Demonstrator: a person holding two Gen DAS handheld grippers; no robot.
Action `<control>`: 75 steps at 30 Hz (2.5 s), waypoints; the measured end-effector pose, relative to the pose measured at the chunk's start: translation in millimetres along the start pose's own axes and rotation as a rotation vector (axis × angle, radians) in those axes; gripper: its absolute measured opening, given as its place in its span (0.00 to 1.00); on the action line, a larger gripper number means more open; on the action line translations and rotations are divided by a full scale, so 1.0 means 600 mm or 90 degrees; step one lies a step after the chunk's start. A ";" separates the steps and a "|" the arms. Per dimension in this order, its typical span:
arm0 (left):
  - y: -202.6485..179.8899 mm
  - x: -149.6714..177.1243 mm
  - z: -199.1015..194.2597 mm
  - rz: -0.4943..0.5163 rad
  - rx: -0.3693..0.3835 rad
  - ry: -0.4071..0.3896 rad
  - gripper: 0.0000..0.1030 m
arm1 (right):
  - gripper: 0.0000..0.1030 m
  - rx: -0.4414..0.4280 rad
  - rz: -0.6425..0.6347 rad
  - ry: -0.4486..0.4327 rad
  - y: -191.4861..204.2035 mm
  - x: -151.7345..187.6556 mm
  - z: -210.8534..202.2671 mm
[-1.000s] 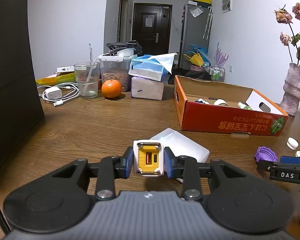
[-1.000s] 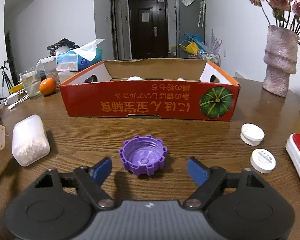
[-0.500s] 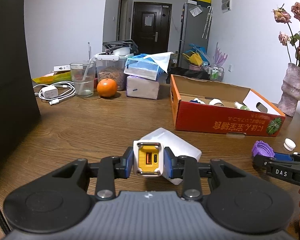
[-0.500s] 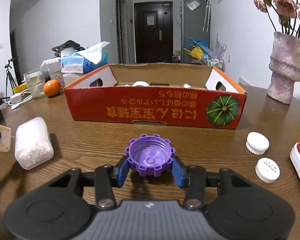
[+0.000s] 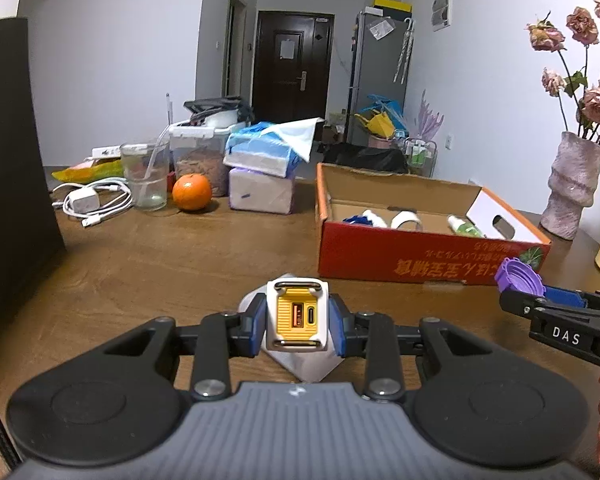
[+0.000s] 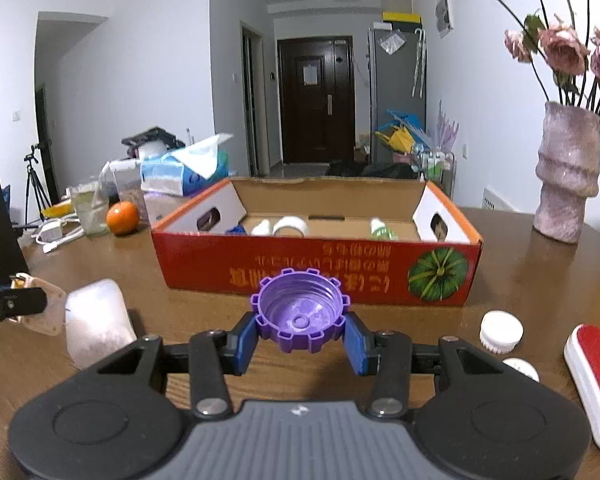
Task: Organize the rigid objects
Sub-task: 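Carry the charger plug with the left tool while the right tool carries the purple cap to the box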
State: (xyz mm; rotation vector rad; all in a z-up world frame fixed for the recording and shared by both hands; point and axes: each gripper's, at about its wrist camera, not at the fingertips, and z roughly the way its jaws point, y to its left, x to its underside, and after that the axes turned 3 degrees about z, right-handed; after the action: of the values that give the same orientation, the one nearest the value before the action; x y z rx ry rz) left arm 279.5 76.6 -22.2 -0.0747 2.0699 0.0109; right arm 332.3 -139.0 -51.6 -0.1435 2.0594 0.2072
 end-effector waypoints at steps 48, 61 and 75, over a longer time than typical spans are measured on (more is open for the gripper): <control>-0.163 -0.147 0.144 -0.015 0.060 -0.044 0.32 | 0.44 0.012 0.044 -0.094 -0.065 -0.113 0.056; -0.167 -0.171 0.206 -0.015 0.048 -0.038 0.32 | 0.44 0.022 0.042 -0.091 -0.073 -0.134 0.109; -0.170 -0.195 0.268 -0.014 0.040 -0.034 0.32 | 0.44 0.035 0.039 -0.085 -0.086 -0.153 0.163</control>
State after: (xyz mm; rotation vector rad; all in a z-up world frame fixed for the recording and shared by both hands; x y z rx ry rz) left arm 482.0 -13.0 5.8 -0.0575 2.0143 -0.0646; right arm 469.8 -167.6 -21.0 -0.0322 1.9359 0.1915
